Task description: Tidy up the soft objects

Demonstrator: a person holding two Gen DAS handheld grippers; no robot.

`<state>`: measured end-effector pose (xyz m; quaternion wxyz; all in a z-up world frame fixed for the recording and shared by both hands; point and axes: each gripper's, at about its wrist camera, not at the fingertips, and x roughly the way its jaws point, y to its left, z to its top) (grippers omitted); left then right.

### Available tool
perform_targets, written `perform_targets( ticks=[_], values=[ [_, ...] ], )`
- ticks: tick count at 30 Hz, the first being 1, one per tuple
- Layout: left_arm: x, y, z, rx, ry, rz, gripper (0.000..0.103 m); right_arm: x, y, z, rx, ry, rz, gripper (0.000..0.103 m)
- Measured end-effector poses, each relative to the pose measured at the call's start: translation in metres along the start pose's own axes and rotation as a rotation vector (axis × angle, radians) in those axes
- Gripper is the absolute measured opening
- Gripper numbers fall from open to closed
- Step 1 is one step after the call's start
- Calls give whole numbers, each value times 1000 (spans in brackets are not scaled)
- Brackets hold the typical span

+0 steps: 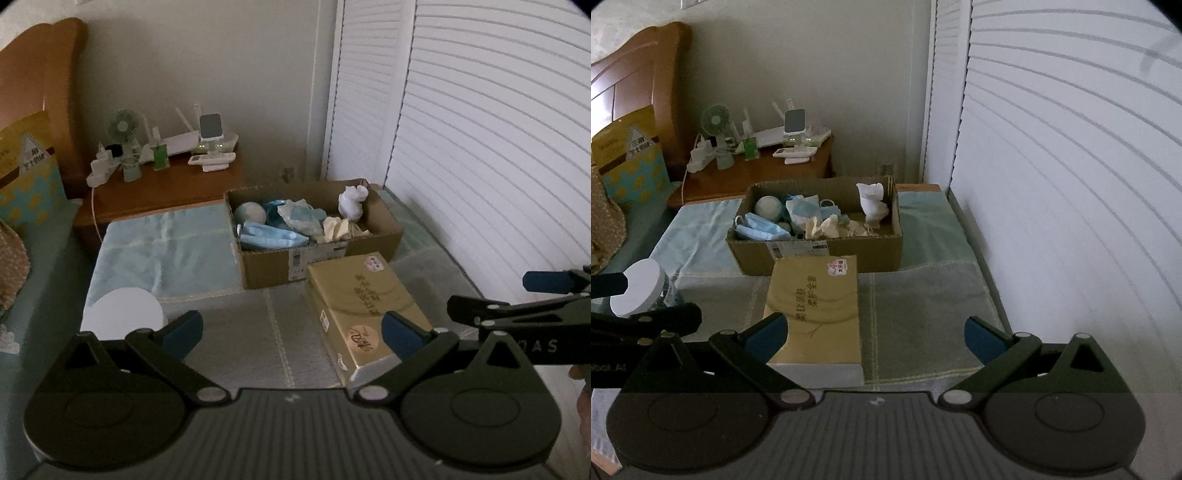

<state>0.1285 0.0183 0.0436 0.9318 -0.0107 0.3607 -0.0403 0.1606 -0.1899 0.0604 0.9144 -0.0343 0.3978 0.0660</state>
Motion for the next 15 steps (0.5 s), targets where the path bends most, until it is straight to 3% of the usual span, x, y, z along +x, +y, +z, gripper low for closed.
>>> perform_targets(
  ticks=[15],
  values=[
    [-1, -5, 3, -17, -5, 51, 102, -4, -3, 2, 7, -8, 6, 103]
  ],
)
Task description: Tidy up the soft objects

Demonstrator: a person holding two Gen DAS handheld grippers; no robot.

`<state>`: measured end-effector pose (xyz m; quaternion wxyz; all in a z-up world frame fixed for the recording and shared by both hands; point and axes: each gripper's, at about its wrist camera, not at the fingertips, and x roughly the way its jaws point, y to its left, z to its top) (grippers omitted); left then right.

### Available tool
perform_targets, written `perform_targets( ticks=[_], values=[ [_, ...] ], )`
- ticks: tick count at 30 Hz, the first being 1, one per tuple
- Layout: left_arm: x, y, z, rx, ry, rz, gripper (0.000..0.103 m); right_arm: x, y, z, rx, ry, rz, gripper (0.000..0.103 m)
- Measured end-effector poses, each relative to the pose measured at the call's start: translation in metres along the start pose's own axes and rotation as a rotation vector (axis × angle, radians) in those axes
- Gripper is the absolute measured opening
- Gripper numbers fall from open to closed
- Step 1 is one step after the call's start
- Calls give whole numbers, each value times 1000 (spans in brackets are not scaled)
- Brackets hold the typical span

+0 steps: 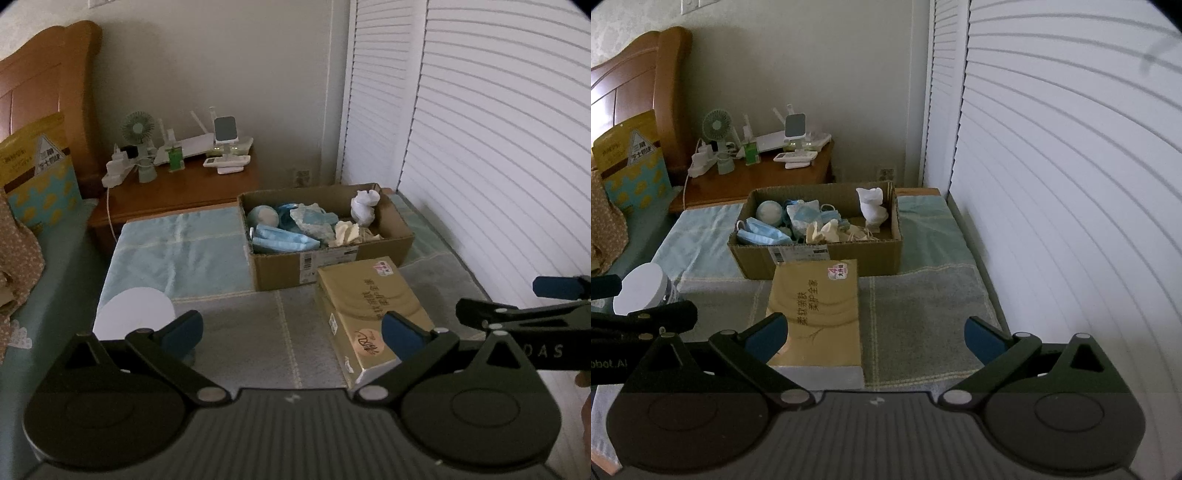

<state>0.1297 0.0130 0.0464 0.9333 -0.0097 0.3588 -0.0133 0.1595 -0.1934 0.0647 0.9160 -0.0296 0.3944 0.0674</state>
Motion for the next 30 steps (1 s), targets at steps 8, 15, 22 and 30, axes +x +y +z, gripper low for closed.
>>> perform_targets(
  ticks=[8, 15, 22, 30],
  values=[
    [-1, -1, 0, -7, 2, 4, 102, 0, -1, 0, 1, -3, 2, 103],
    [-2, -2, 1, -9, -1, 6, 102, -1, -1, 0, -3, -5, 2, 103],
    [-3, -2, 0, -12, -2, 6, 102, -2, -1, 0, -5, -5, 1, 103],
    [-4, -3, 1, -13, -3, 9, 102, -2, -2, 1, -7, -8, -3, 103]
  ],
)
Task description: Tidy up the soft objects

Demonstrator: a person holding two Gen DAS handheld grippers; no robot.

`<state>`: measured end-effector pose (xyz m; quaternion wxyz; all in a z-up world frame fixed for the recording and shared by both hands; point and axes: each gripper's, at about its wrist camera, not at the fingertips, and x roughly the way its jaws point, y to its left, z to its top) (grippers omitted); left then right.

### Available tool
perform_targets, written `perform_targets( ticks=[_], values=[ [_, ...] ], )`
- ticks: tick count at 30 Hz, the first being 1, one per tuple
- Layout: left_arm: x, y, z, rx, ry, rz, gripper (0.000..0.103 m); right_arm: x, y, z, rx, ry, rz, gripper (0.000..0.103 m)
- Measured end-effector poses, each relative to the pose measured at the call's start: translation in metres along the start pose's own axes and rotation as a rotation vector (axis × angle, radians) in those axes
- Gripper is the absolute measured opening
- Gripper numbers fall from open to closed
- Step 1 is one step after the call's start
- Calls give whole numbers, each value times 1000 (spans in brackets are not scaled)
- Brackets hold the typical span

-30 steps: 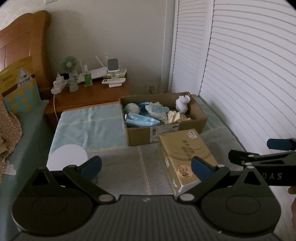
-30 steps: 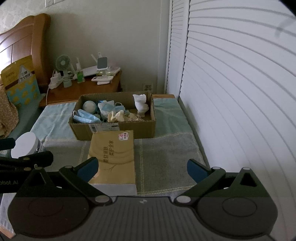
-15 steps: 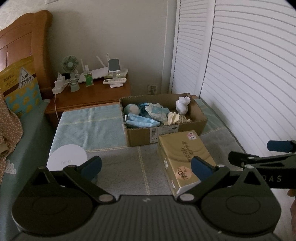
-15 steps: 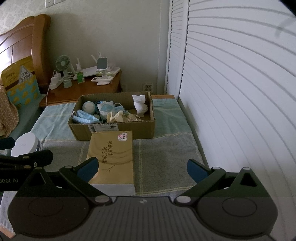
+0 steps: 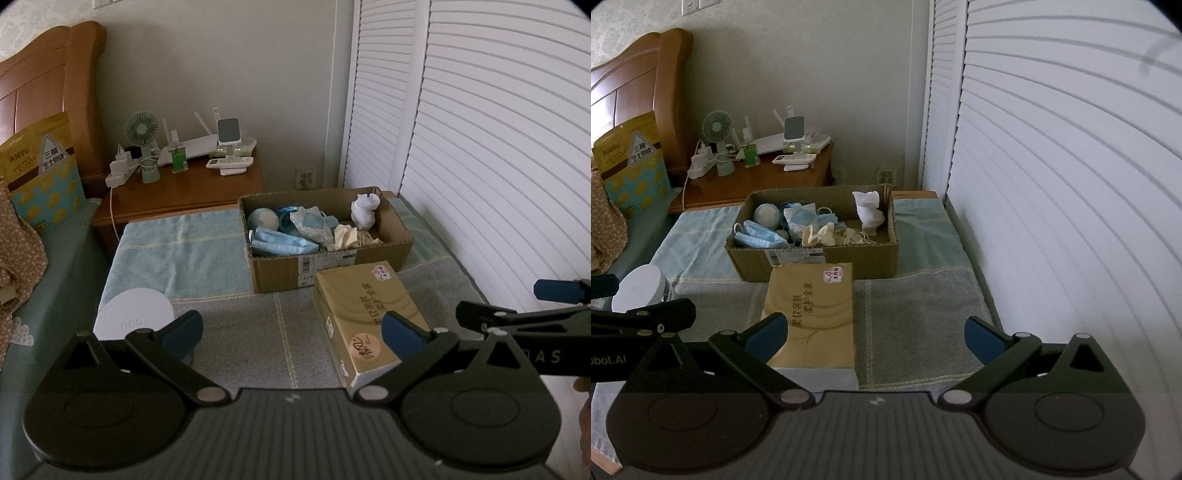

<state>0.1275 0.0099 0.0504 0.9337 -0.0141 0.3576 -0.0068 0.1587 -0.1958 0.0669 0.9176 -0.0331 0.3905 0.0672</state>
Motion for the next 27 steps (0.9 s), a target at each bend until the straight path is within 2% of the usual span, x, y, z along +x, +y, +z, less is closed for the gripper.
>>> perform_targets(
  ticks=[27],
  values=[
    [-3, -2, 0, 0, -5, 3, 102, -1, 0, 0, -3, -1, -1, 103]
  ],
)
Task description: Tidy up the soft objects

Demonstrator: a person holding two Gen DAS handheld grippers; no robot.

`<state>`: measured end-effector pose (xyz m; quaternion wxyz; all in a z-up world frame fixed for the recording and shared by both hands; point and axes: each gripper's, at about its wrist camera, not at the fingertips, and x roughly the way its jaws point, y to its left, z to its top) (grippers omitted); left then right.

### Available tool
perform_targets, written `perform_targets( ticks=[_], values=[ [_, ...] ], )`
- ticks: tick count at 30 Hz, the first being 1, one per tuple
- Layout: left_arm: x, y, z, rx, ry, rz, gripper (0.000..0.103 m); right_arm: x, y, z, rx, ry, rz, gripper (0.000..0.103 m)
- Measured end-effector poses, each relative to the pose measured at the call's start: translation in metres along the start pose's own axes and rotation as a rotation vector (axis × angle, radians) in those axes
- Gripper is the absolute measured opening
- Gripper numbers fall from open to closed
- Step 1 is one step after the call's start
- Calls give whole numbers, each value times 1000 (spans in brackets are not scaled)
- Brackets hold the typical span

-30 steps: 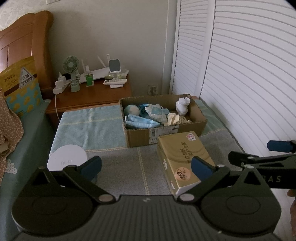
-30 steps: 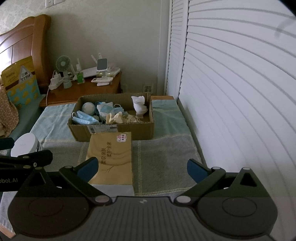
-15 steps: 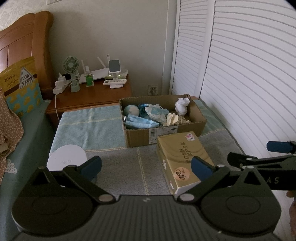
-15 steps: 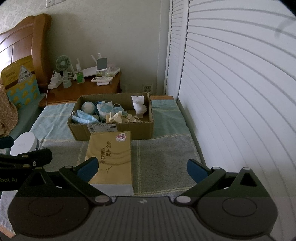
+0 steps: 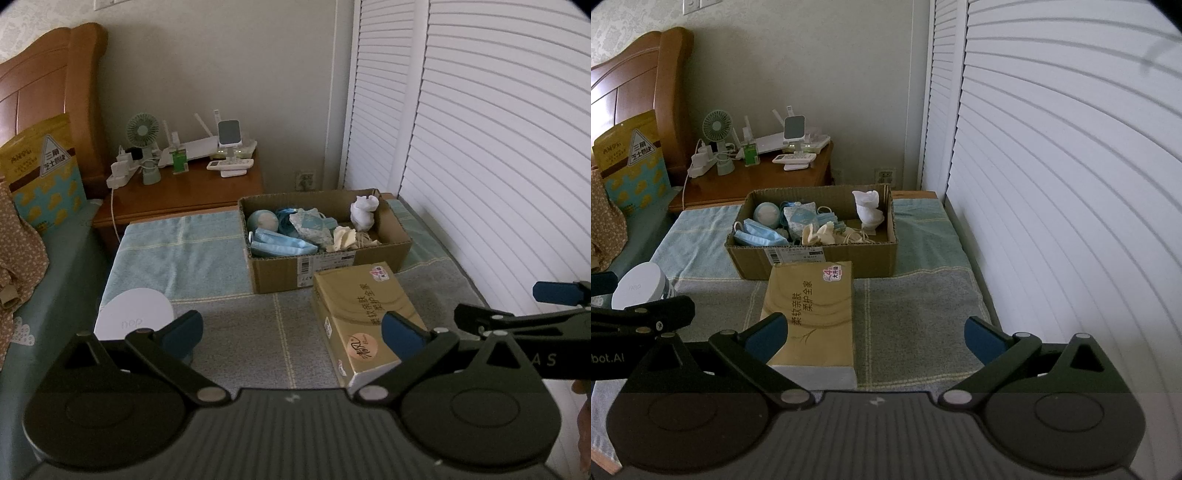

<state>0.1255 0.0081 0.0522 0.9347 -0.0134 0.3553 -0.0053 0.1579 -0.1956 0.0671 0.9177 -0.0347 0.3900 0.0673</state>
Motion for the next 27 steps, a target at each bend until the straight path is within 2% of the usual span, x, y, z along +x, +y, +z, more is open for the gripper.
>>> perform_targets(
  ticks=[27],
  values=[
    [-1, 1, -1, 1, -4, 21, 102, 1, -1, -2, -6, 5, -1, 103]
  ],
)
